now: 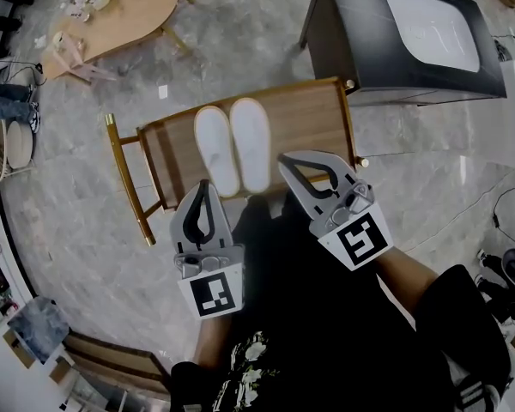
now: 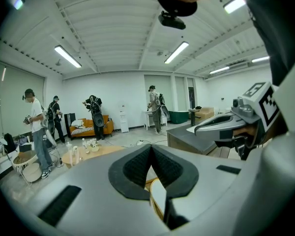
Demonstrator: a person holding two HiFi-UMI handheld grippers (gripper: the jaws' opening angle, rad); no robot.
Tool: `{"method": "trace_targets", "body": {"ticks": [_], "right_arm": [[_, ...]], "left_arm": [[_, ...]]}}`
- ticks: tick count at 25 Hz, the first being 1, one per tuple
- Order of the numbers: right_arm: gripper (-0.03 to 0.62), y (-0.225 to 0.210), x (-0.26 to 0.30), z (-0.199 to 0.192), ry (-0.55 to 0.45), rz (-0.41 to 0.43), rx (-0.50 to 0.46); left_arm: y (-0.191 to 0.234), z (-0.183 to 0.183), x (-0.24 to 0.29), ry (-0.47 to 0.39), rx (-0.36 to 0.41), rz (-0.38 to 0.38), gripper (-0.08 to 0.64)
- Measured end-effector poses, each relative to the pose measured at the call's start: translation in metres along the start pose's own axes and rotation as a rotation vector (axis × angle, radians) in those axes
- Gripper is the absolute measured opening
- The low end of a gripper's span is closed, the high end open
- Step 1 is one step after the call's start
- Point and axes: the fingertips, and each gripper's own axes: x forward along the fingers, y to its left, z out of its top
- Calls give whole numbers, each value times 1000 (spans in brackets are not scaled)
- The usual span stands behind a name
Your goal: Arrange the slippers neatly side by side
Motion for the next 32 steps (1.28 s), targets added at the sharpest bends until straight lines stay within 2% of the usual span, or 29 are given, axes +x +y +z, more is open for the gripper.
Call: {"method": "trace_targets", "body": {"ticks": [8,19,32], "right_arm": [[-3,15,30,9,12,-47,3],[-3,17,38,11,26,-166,26],[-3,30,42,29,-54,-246,34]], "left_arm": [[36,-8,6,-9,-8,-44,3],[51,-3,19,-45,17,-144,3],[64,6,12,-106,66,-190,3]]}}
